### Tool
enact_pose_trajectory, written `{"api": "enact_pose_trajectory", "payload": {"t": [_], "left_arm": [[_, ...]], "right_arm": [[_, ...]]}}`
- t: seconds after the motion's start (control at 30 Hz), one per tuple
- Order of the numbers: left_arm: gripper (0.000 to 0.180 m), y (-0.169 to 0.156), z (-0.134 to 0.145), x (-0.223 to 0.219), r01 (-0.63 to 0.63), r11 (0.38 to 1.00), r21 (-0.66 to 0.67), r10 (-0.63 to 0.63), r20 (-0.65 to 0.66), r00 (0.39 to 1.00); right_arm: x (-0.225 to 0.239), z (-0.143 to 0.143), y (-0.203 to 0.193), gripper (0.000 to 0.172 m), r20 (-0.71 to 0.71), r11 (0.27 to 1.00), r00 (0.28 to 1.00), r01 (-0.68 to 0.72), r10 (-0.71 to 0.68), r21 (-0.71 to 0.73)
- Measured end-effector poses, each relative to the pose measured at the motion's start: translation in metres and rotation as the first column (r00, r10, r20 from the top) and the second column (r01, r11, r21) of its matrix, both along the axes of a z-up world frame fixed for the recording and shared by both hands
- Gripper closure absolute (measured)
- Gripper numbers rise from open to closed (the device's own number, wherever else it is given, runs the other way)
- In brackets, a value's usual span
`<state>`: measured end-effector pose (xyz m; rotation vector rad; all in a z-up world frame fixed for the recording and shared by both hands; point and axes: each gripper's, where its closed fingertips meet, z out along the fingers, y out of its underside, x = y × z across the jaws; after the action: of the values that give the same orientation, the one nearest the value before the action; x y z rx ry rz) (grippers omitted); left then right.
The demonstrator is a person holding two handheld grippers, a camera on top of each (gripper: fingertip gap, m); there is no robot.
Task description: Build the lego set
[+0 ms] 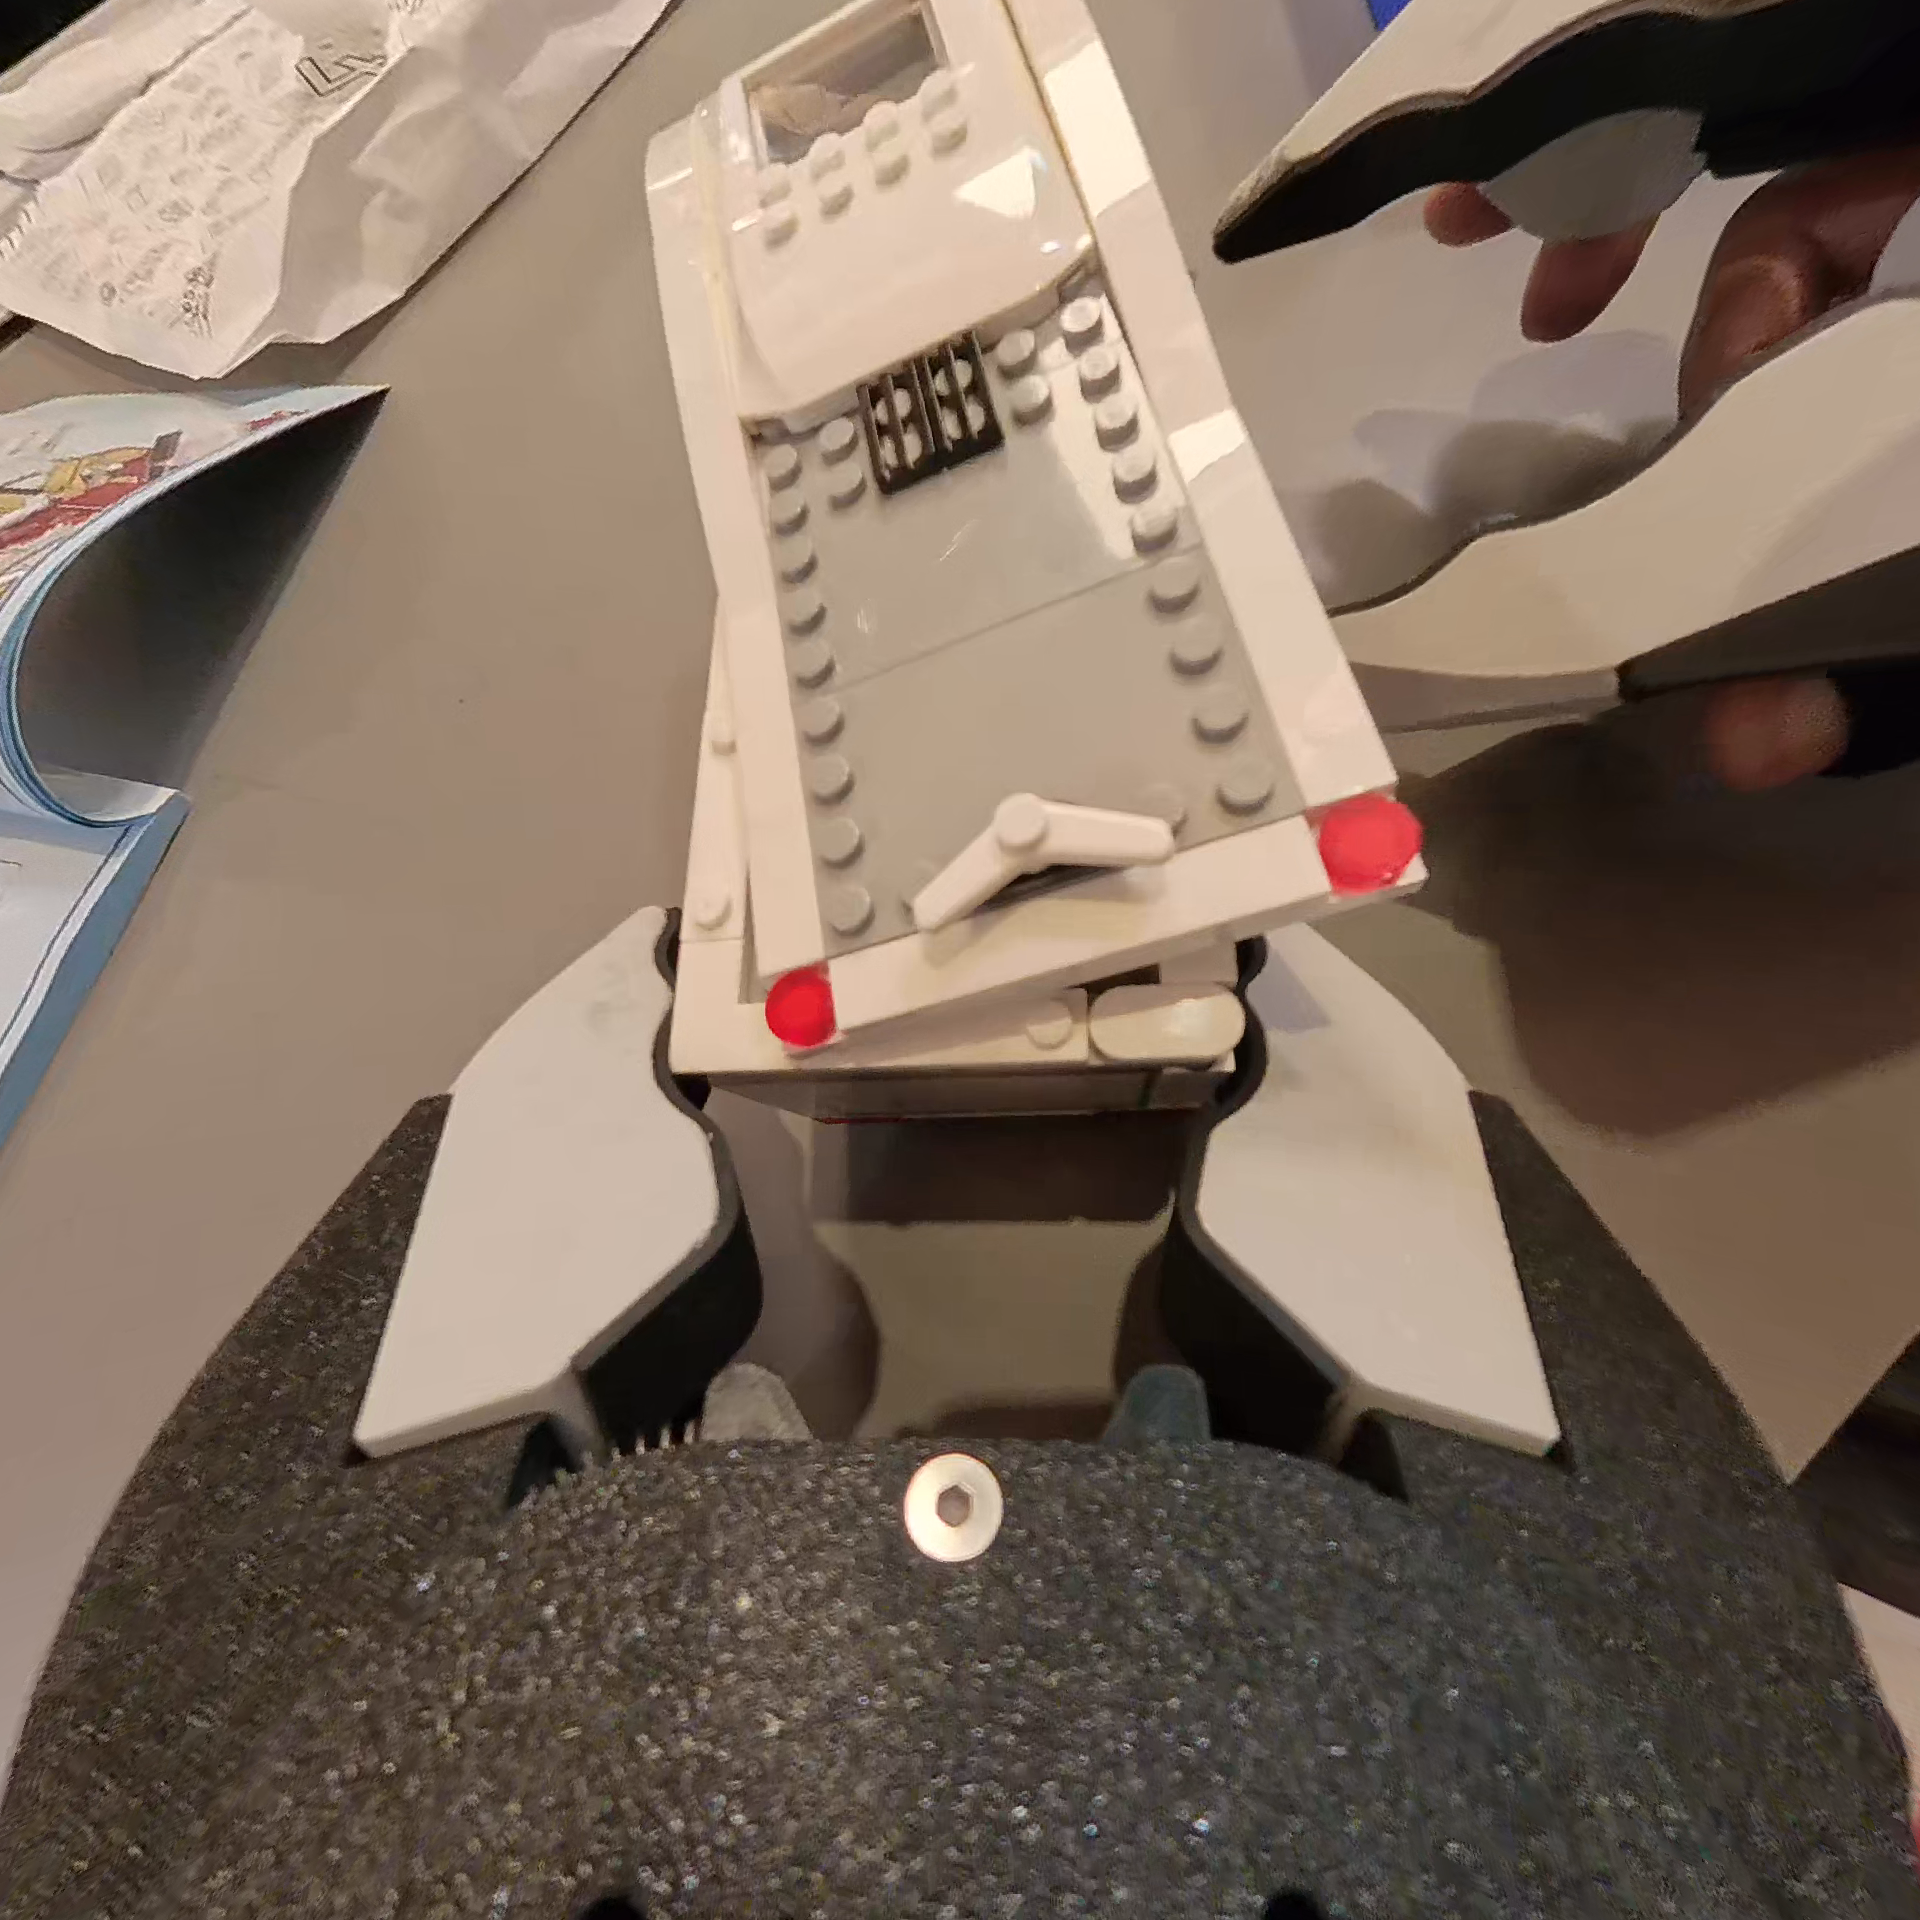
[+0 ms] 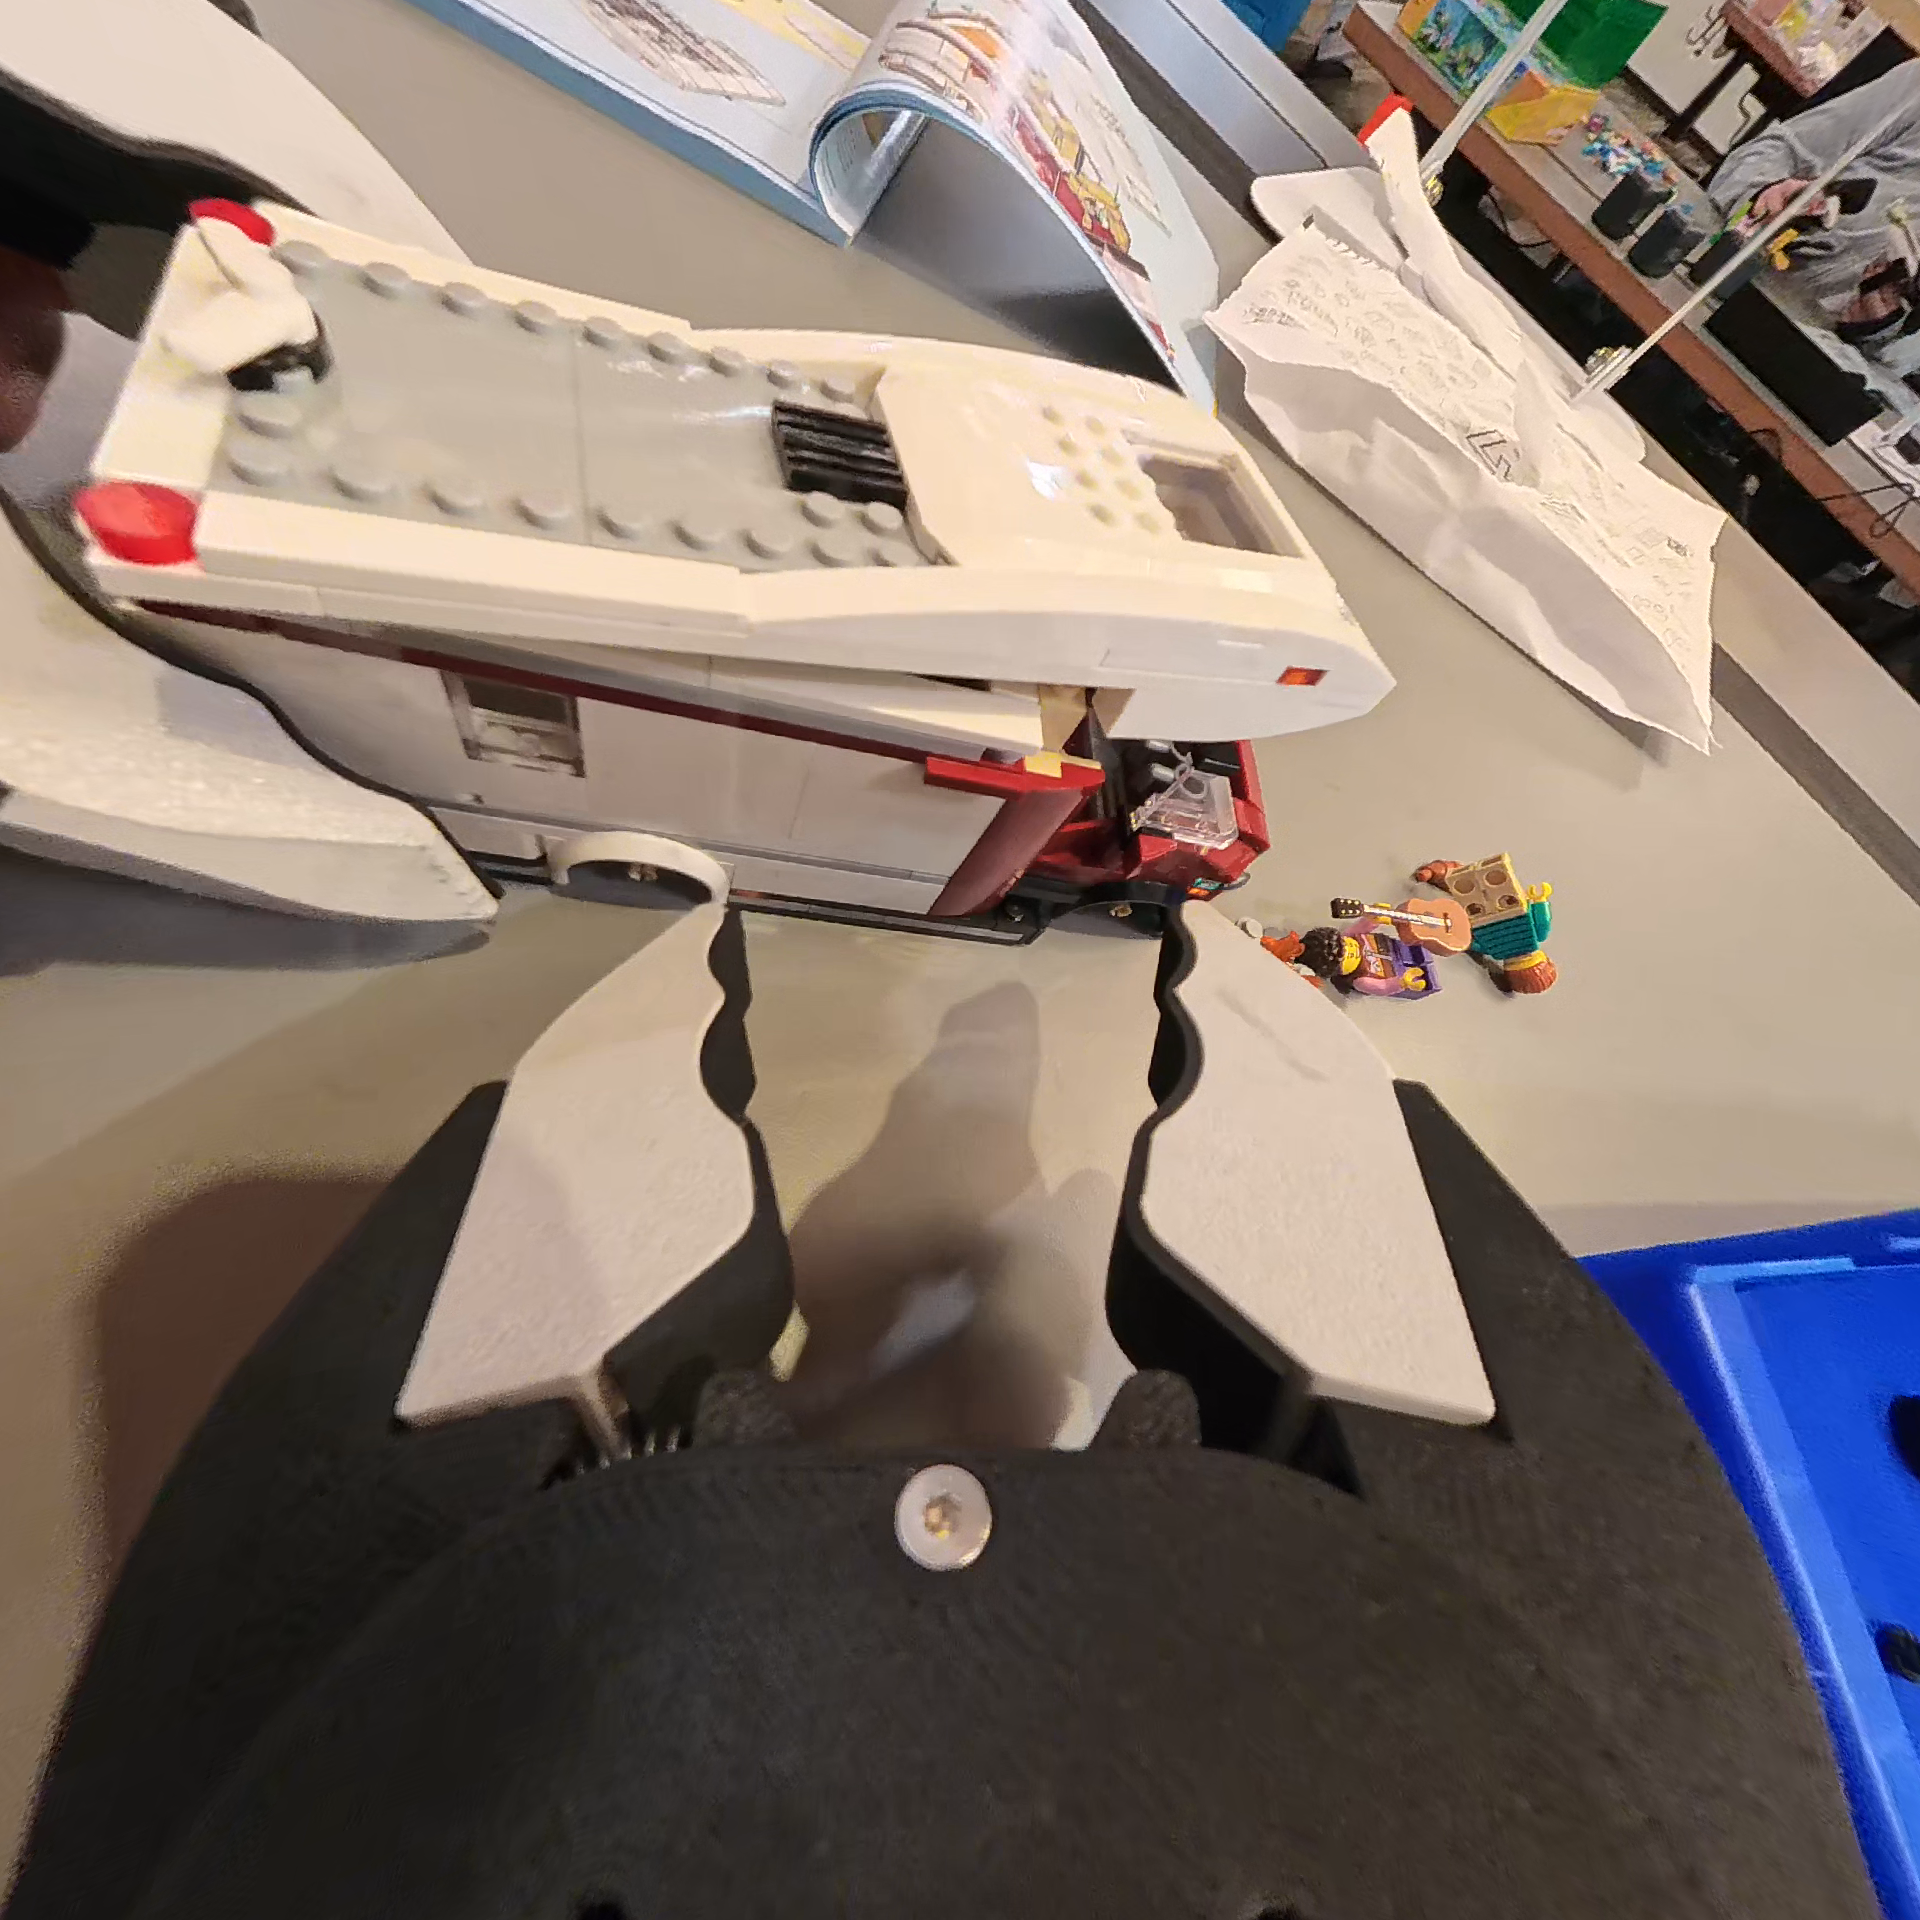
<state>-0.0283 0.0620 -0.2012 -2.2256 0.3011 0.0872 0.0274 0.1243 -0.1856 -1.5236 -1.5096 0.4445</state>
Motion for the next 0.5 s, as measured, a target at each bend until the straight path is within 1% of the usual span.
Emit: {"api": "enact_pose_trajectory", "payload": {"t": [0.1, 0.2, 0.37, 0.5], "left_arm": [[0.083, -0.001, 0.0, -0.003, 0.061, 0.998, 0.0, -0.061, 0.001, 0.998], [0.083, -0.007, 0.0, -0.004, 0.19, 0.982, -0.001, -0.19, 0.004, 0.982], [0.083, -0.025, -0.001, -0.012, 0.414, 0.91, -0.014, -0.414, 0.002, 0.91], [0.082, -0.038, -0.001, -0.022, 0.541, 0.841, -0.018, -0.541, -0.001, 0.841]], "right_arm": [[0.005, -0.001, 0.003, 0.095, 0.008, 0.999, 0.999, -0.036, 0.036, 0.018], [0.011, -0.004, 0.003, 0.091, 0.028, 0.993, 0.993, -0.115, 0.115, 0.005], [0.021, -0.005, 0.008, 0.085, 0.06, 0.971, 0.969, -0.238, 0.24, -0.033], [0.022, -0.006, 0.001, 0.085, 0.068, 0.932, 0.929, -0.36, 0.363, -0.049]]}}
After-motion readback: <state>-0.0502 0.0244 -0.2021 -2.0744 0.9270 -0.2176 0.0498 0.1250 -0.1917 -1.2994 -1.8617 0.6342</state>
